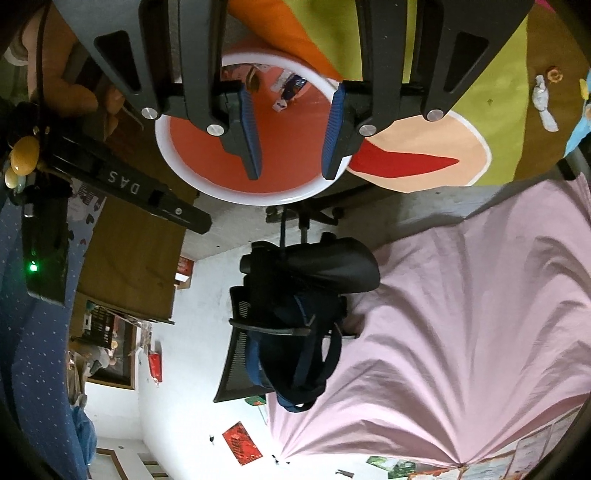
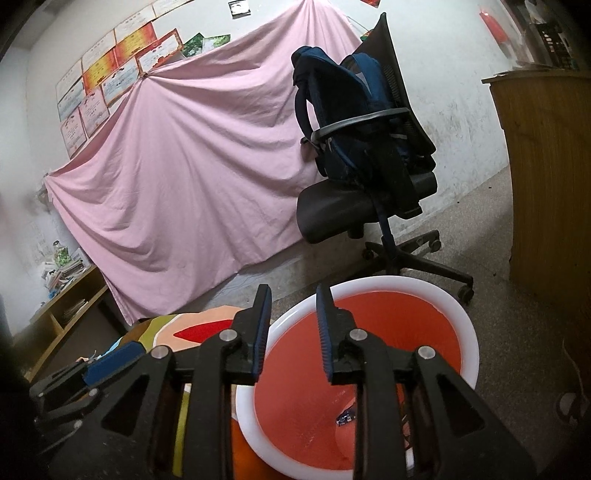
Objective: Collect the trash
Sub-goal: 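Move both open tools back over the table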
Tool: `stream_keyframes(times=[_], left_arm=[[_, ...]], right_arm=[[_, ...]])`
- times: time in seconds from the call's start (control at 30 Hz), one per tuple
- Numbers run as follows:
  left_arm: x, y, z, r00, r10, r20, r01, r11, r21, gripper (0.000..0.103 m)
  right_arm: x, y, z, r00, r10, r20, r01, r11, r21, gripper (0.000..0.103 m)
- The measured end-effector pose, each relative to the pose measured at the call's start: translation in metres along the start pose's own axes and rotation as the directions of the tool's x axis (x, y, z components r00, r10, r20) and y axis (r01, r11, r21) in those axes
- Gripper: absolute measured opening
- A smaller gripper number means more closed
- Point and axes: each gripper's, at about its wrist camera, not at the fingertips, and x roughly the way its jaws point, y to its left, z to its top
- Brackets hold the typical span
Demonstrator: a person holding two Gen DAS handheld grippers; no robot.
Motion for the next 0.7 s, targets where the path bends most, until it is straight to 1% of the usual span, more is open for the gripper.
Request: stream_keyframes(times=[0.03,0.13,0.2,0.27,0.37,0.4,0.47,0.57,0.7], left_arm=[[-0.002,0.003,0.000,1.000,0.007,0.002,-0.007,1.000,-0.005,0.029],[-0.012,0.013,-0.001,0.999,0.035,0.016,-0.035,0.999,-0.029,0.037],[-0.019,0.020,0.000,0.998,0.060,0.033,-0.058,0.997,-0.048,0.041],[-0.028,0.027,-0.001,0.995,0.086,0.050,-0.082,0.994,-0.069,0.043],[-0.044,0.040,-0.001,0.988,0.132,0.081,-0.123,0.986,-0.109,0.052],[-0.051,0.046,-0.002,0.984,0.150,0.094,-0.137,0.982,-0.127,0.054],[-0.062,0.055,-0.002,0.978,0.177,0.114,-0.159,0.975,-0.158,0.054],[-0.079,0.070,-0.004,0.964,0.225,0.142,-0.195,0.961,-0.196,0.054],[-0.107,0.088,-0.010,0.939,0.286,0.190,-0.238,0.941,-0.240,0.065]], right_arm=[[0.000,0.001,0.000,1.000,0.001,0.002,-0.001,1.000,-0.004,0.059],[-0.001,0.007,-0.001,1.000,0.010,0.015,-0.010,1.000,-0.019,0.068],[-0.002,0.014,0.000,0.999,0.022,0.027,-0.022,0.999,-0.030,0.076],[-0.003,0.021,0.001,0.998,0.037,0.041,-0.035,0.998,-0.042,0.082],[-0.009,0.034,0.003,0.995,0.060,0.083,-0.054,0.996,-0.067,0.094],[-0.011,0.039,0.003,0.993,0.069,0.099,-0.061,0.995,-0.077,0.098],[-0.015,0.047,0.004,0.988,0.086,0.128,-0.074,0.993,-0.094,0.103],[-0.021,0.059,0.003,0.977,0.113,0.179,-0.095,0.990,-0.108,0.103],[-0.032,0.075,0.000,0.950,0.181,0.253,-0.152,0.980,-0.129,0.103]])
